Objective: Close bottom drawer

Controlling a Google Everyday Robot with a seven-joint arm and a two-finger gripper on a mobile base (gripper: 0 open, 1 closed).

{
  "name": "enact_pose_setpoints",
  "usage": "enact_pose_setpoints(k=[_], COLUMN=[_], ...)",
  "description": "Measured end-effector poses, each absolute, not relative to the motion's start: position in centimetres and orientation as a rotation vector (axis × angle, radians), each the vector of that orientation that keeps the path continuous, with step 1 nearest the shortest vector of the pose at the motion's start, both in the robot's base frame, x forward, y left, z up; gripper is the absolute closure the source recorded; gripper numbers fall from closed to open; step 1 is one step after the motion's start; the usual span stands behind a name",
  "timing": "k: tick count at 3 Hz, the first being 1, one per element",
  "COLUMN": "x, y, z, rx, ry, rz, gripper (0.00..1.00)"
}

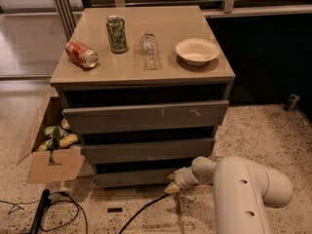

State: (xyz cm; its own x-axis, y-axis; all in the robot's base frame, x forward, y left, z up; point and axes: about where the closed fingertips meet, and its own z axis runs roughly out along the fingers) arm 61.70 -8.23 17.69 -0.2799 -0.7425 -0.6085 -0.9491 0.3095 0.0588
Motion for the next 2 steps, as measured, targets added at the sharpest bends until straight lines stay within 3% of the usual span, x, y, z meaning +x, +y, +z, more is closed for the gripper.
enact_pose_setpoints(k=[1,2], x=[62.35,62.35], y=[-7.93,-7.93], z=[17.66,17.66], rx=[-1.498,-1.498], ry=[2.099,2.099], rz=[0.567,0.567], gripper=[0.00,0.00])
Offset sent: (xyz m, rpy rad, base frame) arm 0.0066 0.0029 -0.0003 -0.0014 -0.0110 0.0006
